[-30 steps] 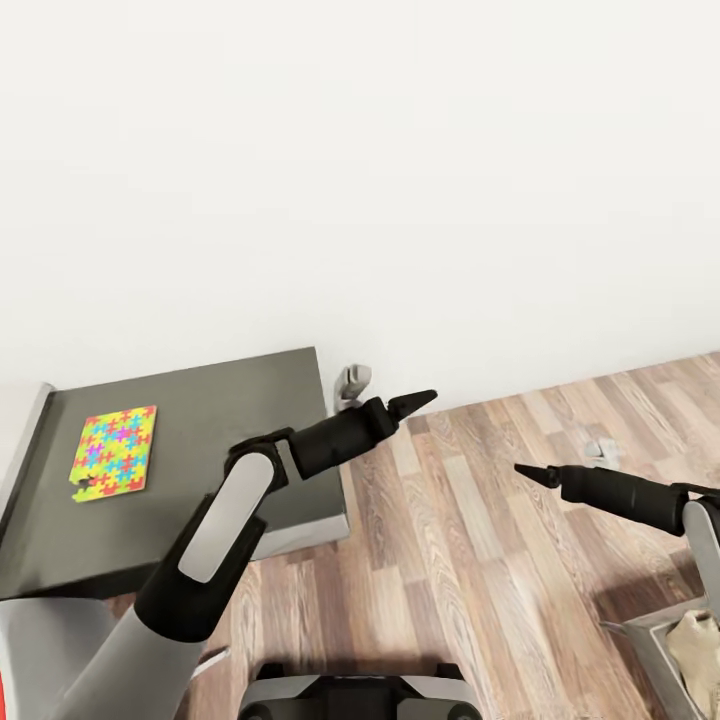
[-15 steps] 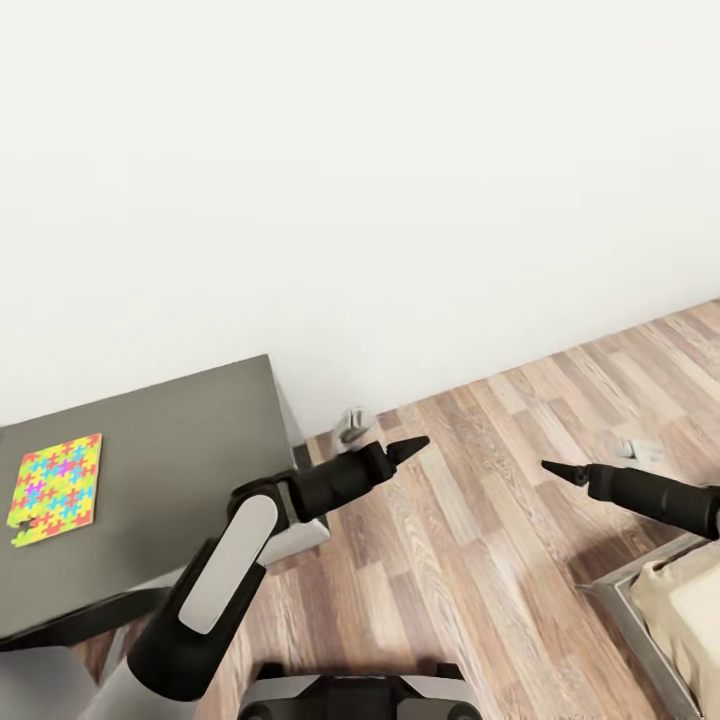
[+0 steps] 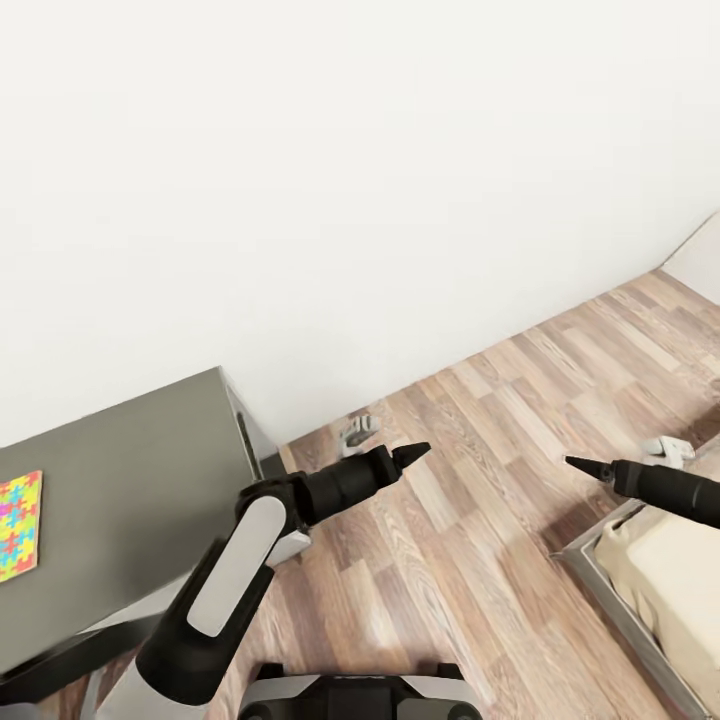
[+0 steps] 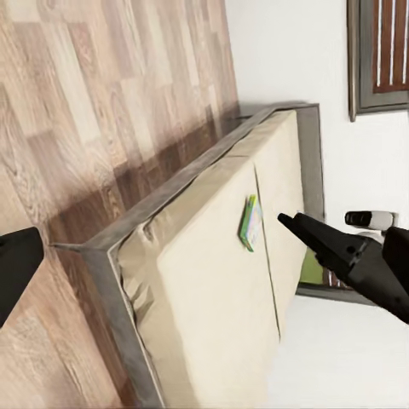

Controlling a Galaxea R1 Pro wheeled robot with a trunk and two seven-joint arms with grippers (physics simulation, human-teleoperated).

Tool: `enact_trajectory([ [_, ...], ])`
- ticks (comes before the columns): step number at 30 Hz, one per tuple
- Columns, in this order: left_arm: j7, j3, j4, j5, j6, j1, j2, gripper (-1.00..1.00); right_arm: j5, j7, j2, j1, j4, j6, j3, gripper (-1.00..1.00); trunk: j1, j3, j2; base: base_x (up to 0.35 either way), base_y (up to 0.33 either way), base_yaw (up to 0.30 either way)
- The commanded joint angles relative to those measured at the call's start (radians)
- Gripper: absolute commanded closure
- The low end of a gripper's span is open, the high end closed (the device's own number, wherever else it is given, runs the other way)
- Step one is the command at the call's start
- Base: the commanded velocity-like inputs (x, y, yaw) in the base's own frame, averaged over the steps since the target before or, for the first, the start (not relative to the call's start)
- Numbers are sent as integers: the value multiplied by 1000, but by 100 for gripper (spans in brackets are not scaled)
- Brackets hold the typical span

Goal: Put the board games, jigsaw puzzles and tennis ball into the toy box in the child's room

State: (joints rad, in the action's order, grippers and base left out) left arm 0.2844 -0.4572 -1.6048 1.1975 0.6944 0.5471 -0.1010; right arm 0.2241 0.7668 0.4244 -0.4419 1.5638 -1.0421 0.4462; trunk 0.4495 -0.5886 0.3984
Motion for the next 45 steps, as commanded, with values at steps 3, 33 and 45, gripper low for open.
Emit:
enact_trajectory([
  [3,22,-9,-1,12,4,14,-2,-100,-2,5,3,-3,-3,-5,8,-100,1,-1,2,0,0,-281],
  [33,46,-114,14,-5,-7,-26,4,-100,-4,-73,-13,0,18,-5,8,-100,1,-1,2,0,0,-281],
  [45,44,-80,34,-31,-20,-64,19,-100,-5,-81,-26,-6,20,-5,4,-100,1,-1,2,0,0,-281],
])
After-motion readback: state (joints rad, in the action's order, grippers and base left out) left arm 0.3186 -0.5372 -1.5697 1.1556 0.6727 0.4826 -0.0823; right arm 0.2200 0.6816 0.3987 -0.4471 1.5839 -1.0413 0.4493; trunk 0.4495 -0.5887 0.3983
